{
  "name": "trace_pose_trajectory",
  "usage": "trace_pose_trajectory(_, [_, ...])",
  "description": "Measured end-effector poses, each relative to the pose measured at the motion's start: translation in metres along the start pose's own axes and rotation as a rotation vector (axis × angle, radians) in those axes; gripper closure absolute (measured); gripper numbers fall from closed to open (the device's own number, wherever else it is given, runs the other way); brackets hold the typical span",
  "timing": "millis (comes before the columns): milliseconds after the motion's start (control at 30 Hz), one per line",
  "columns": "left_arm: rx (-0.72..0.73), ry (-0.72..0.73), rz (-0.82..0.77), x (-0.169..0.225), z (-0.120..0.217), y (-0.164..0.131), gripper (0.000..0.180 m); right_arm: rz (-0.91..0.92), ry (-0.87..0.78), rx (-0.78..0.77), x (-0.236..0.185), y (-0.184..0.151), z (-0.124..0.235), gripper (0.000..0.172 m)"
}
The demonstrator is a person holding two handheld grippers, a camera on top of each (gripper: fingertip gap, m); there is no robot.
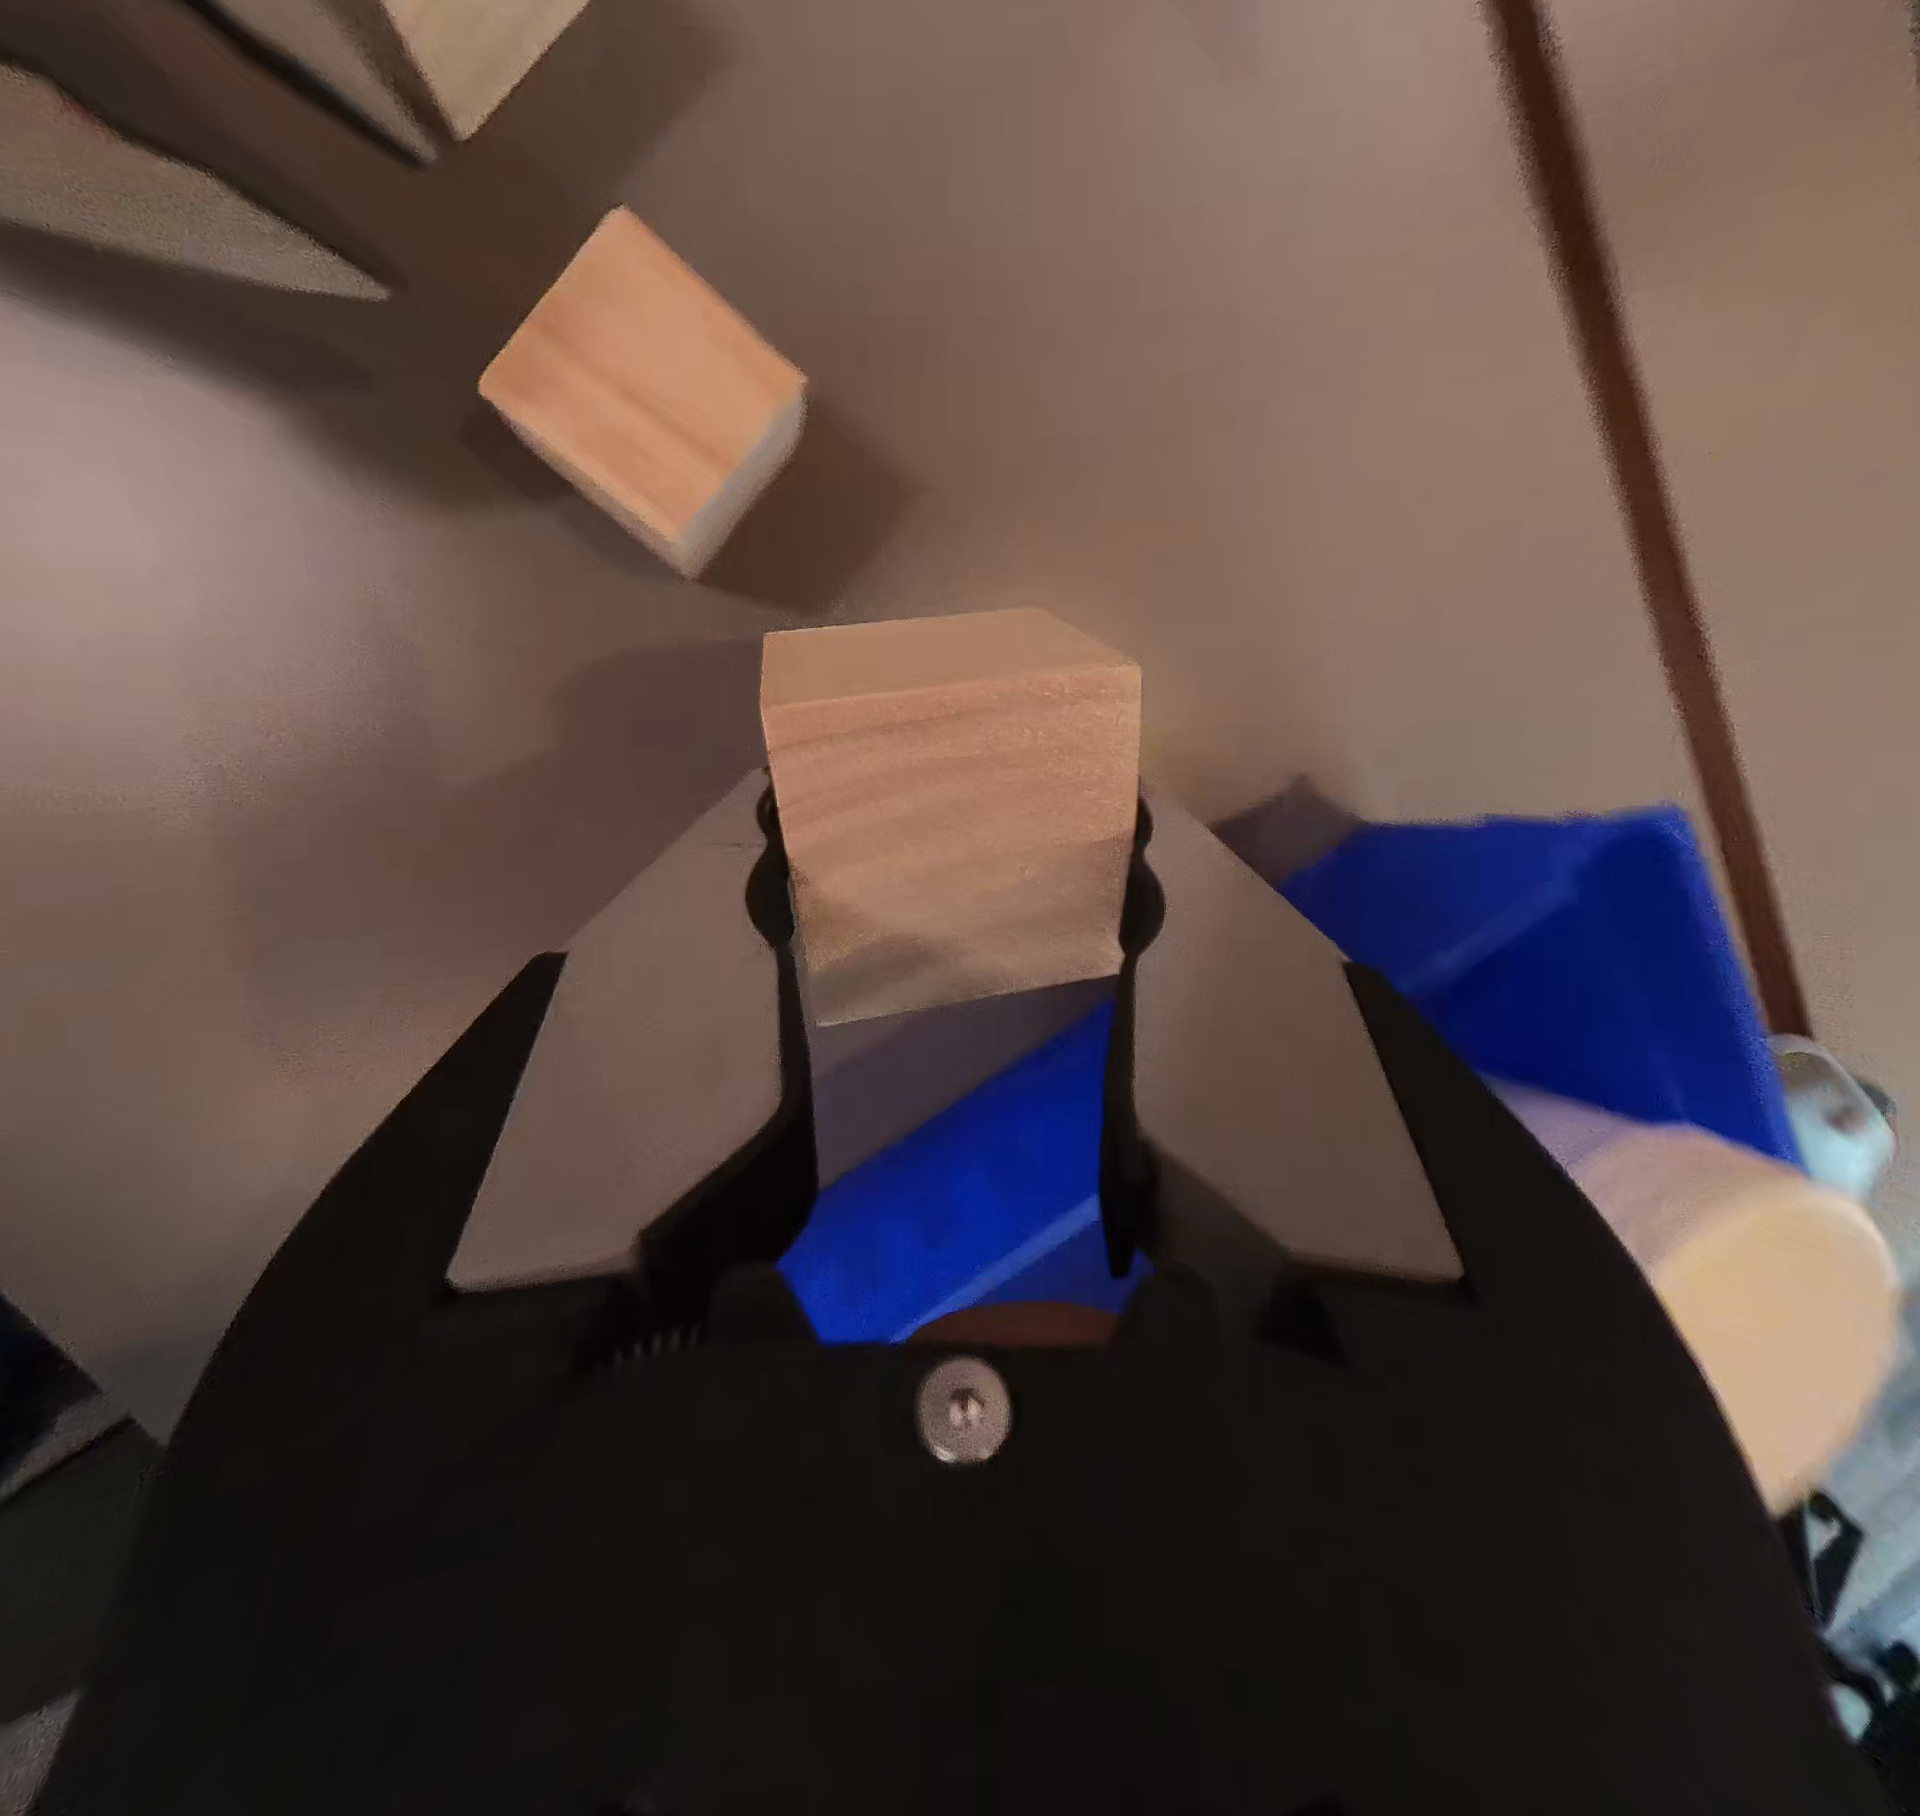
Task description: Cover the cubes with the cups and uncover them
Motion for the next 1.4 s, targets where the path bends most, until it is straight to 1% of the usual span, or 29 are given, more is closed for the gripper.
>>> trace_pose_trajectory(67, [-0.002,0.000,-0.004,0.000,-0.001,-0.001,0.161,-0.069,-0.107,0.031,0.022,-0.011,0.034,0.110])
trace_pose_trajectory(133, [-0.007,0.002,-0.014,0.001,-0.001,-0.001,0.161,-0.133,-0.208,0.023,0.043,-0.035,0.061,0.110])
trace_pose_trajectory(200, [-0.004,0.002,-0.023,0.002,-0.001,0.000,0.161,-0.224,-0.285,-0.008,0.060,-0.067,0.080,0.110])
trace_pose_trajectory(267, [0.000,0.002,-0.028,0.003,0.000,0.001,0.162,-0.310,-0.312,-0.051,0.069,-0.101,0.087,0.109])
trace_pose_trajectory(367, [0.000,0.004,-0.037,0.005,0.000,0.002,0.162,-0.410,-0.338,-0.107,0.073,-0.148,0.084,0.109])
trace_pose_trajectory(500, [0.005,0.012,-0.042,0.004,0.001,0.002,0.162,-0.541,-0.358,-0.203,0.074,-0.204,0.064,0.109])
trace_pose_trajectory(600, [0.000,0.014,-0.034,0.003,0.001,0.000,0.162,-0.597,-0.340,-0.268,0.068,-0.233,0.045,0.114])
trace_pose_trajectory(633, [-0.002,0.014,-0.034,0.003,0.000,0.000,0.162,-0.606,-0.335,-0.286,0.066,-0.238,0.040,0.111])
trace_pose_trajectory(667, [-0.003,0.014,-0.034,0.003,0.000,0.000,0.162,-0.602,-0.347,-0.302,0.065,-0.243,0.039,0.116])
trace_pose_trajectory(767, [-0.015,0.008,-0.043,0.005,-0.002,-0.002,0.162,-0.617,-0.351,-0.310,0.063,-0.244,0.040,0.117])
trace_pose_trajectory(967, [-0.039,0.009,-0.067,0.007,-0.004,-0.006,0.162,-0.709,-0.348,-0.402,0.059,-0.249,0.045,0.117])
trace_pose_trajectory(1067, [-0.023,0.019,-0.063,0.005,-0.003,-0.003,0.162,-0.731,-0.365,-0.399,0.057,-0.248,0.047,0.118])
trace_pose_trajectory(1267, [-0.024,0.019,-0.058,0.004,-0.003,-0.004,0.162,-0.728,-0.406,-0.332,0.057,-0.239,0.058,0.122])
trace_pose_trajectory(1367, [-0.028,0.024,-0.061,0.004,-0.003,-0.004,0.162,-0.671,-0.435,-0.318,0.057,-0.232,0.066,0.117])
trace_pose_trajectory(1400, [-0.028,0.027,-0.057,0.004,-0.003,-0.004,0.162,-0.640,-0.438,-0.293,0.056,-0.226,0.068,0.118])
Point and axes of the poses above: each gripper's, where its closed fingertips meet, z back along the fingers, y out of its top, x = y × z across the jaws, the point moved 5 cm from there along z, back along the fingers, and after that the axes turned 5 degrees about x, right-handed, at the moved point
